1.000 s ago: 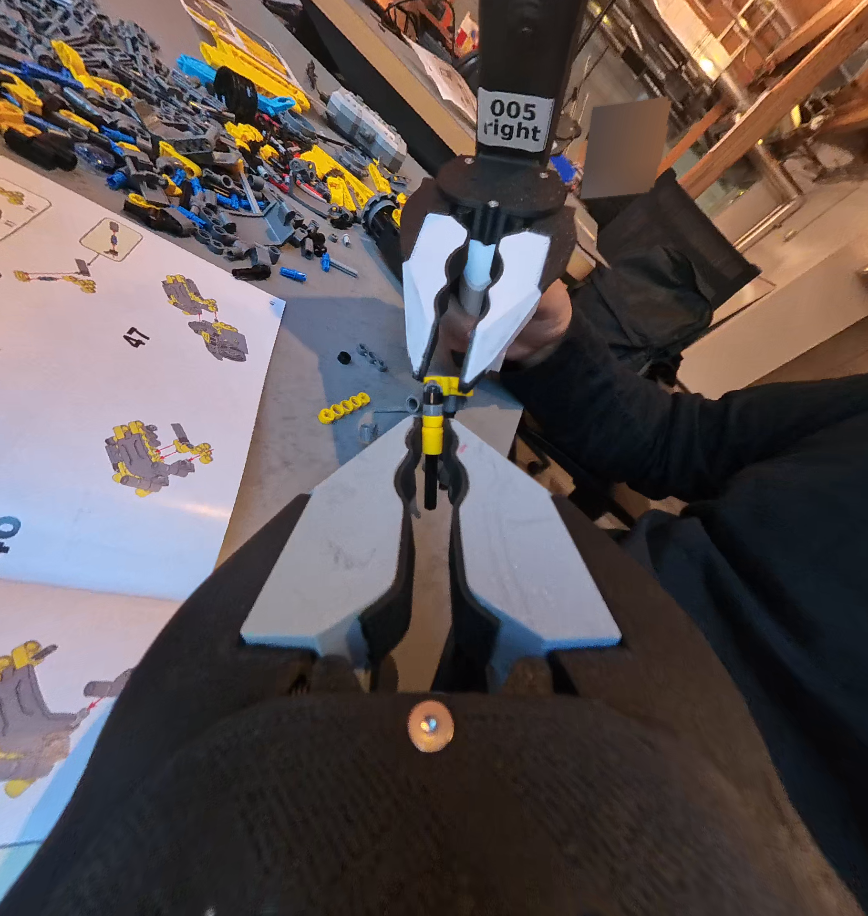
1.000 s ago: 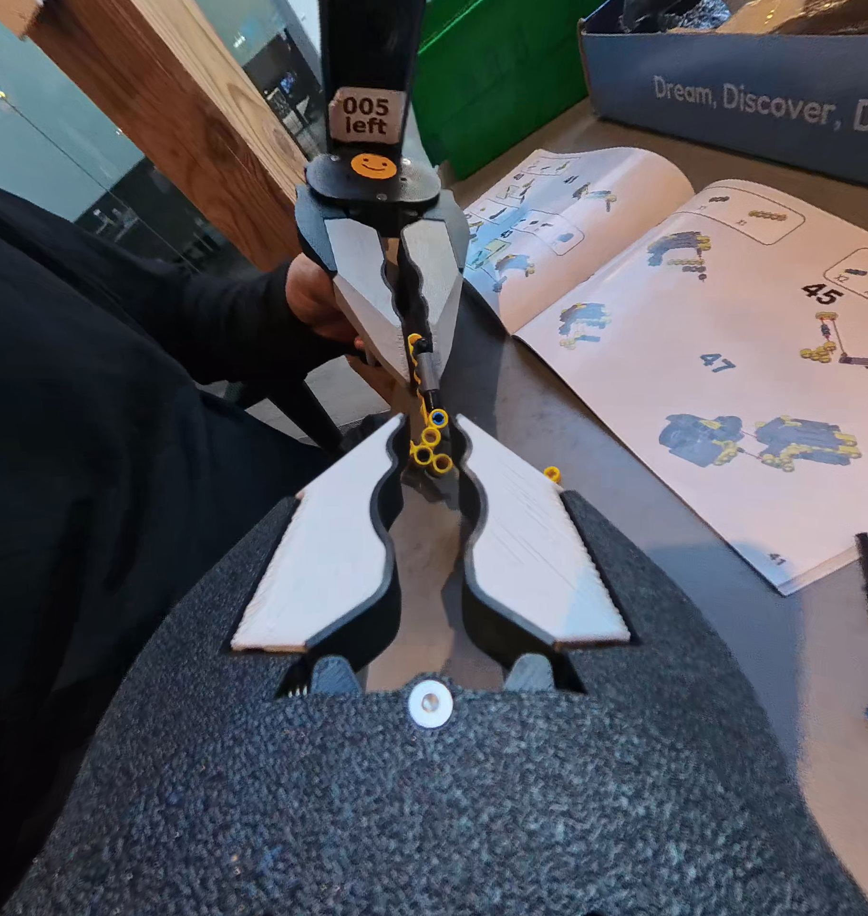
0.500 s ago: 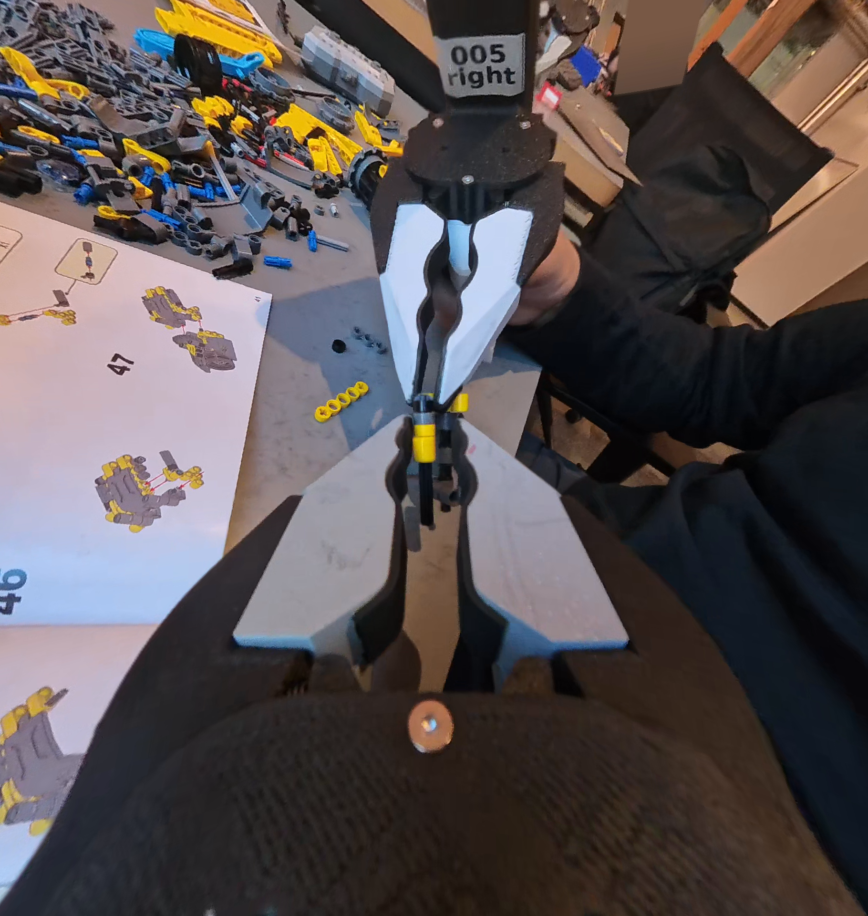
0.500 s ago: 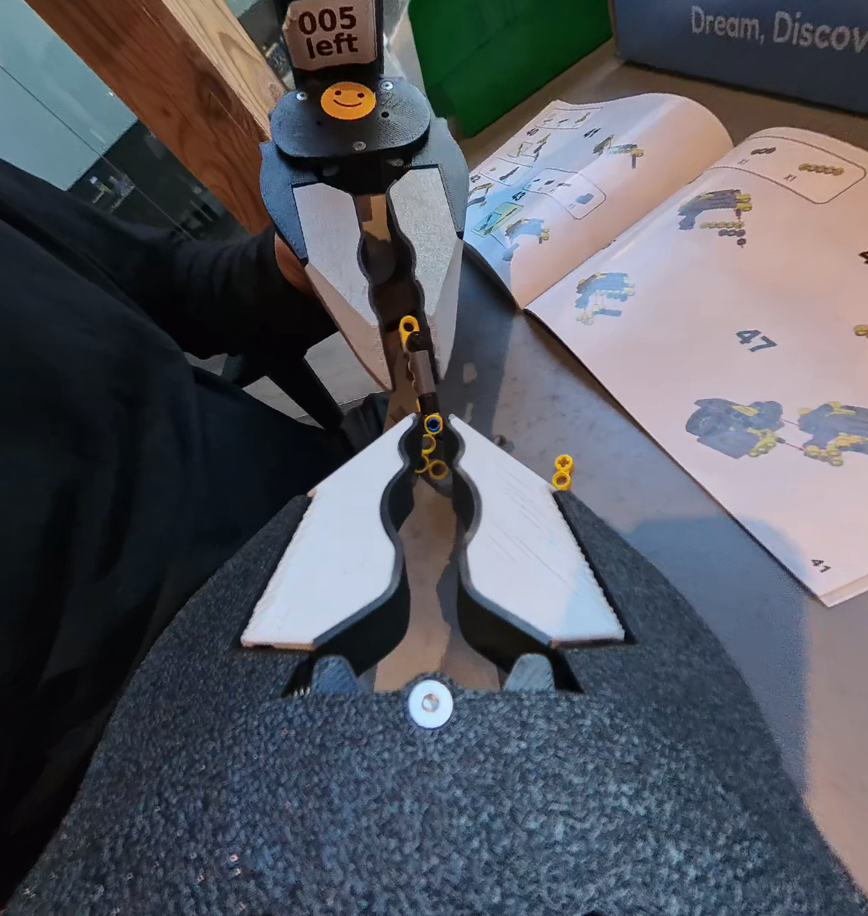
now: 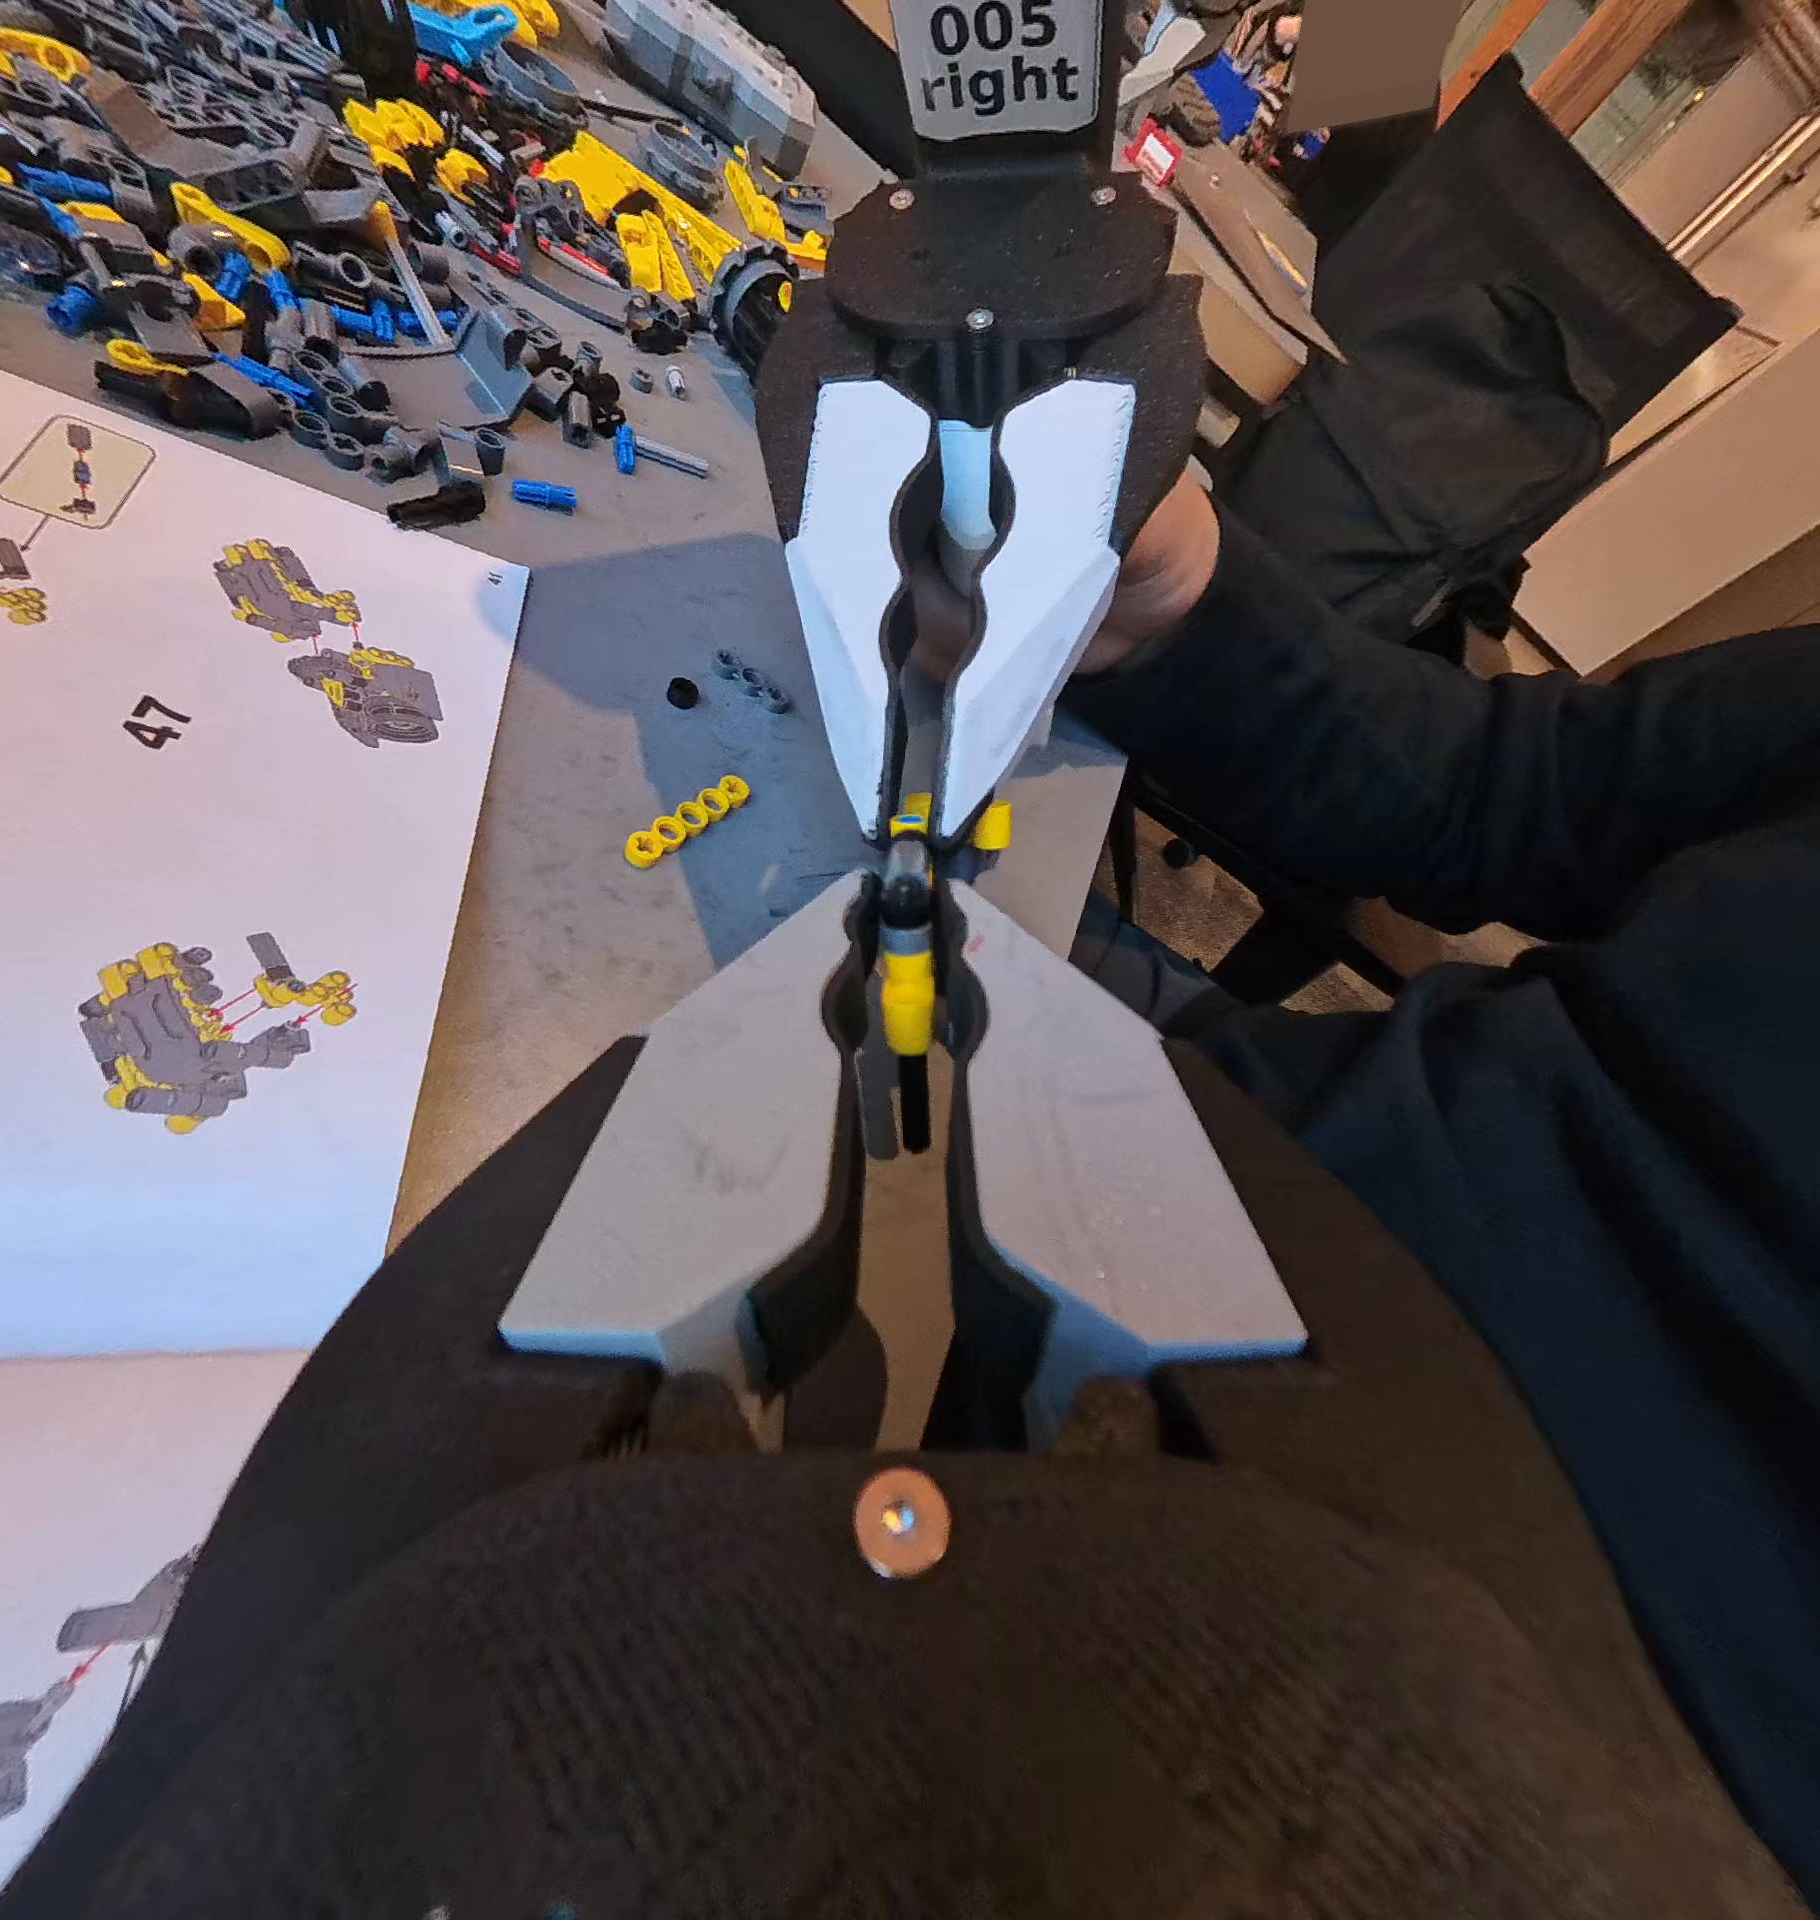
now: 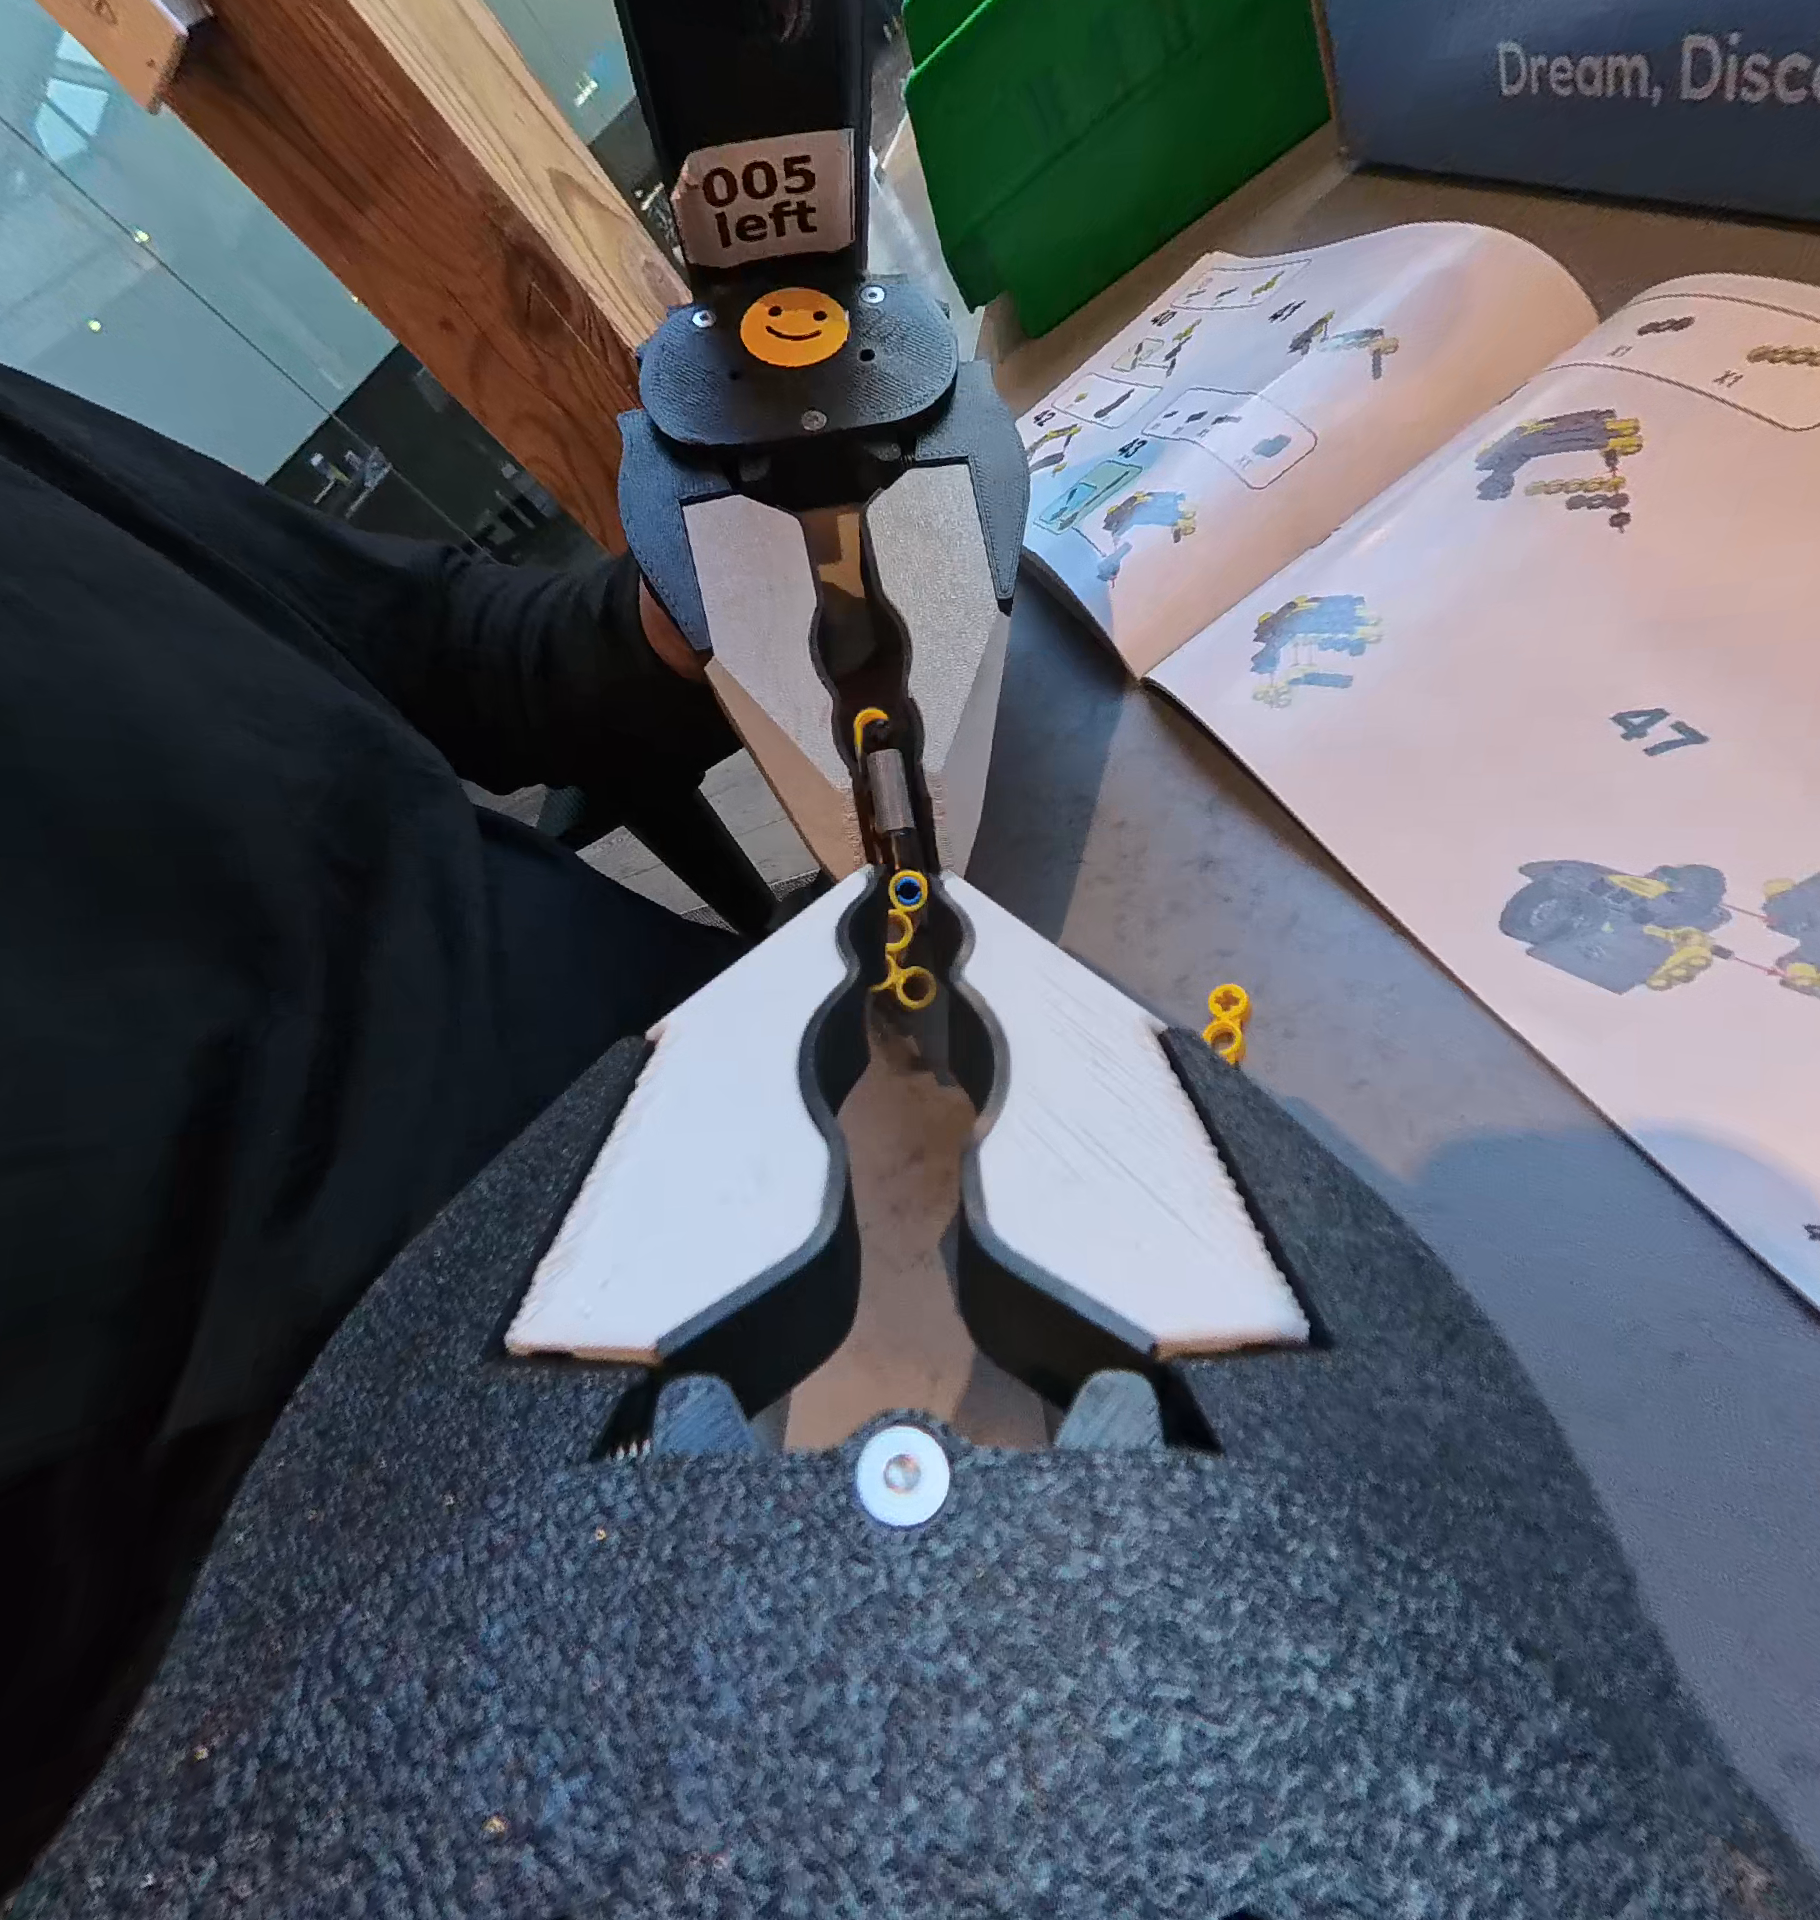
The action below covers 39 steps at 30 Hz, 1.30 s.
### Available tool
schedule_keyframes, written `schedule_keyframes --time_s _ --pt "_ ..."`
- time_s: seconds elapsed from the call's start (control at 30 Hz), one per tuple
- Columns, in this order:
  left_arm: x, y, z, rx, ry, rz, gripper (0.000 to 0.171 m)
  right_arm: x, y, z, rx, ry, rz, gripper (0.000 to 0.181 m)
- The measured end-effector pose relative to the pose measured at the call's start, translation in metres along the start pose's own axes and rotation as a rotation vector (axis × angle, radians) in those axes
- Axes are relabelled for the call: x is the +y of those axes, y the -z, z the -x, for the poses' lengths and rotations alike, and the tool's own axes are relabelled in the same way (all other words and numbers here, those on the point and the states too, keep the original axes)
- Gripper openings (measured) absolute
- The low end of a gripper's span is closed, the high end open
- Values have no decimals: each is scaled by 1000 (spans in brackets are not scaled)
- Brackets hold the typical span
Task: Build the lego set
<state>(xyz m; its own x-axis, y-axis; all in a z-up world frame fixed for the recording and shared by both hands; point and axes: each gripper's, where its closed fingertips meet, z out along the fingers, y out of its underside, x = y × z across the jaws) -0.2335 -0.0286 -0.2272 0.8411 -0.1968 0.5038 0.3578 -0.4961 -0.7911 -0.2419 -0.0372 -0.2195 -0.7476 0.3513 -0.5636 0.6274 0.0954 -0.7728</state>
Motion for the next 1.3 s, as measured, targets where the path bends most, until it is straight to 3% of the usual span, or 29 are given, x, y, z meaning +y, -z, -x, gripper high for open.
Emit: schedule_keyframes --time_s 0.3,0.5,0.83,1.1,1.3 --pt "-4 2 2 -61 -68 -37 8 -4 2 -1 -18 -41 -36 6" --pt "-2 -1 0 -54 -4 -67 8 -1 3 0 -1 -25 -31 6" --pt "11 8 -8 -163 -127 -176 8 7 -11 11 60 199 52 6" --pt "11 19 -5 -285 -367 -136 7 0 -19 11 193 493 36 7" --pt "12 18 -5 -263 -365 -122 7 0 -21 11 172 480 42 7"
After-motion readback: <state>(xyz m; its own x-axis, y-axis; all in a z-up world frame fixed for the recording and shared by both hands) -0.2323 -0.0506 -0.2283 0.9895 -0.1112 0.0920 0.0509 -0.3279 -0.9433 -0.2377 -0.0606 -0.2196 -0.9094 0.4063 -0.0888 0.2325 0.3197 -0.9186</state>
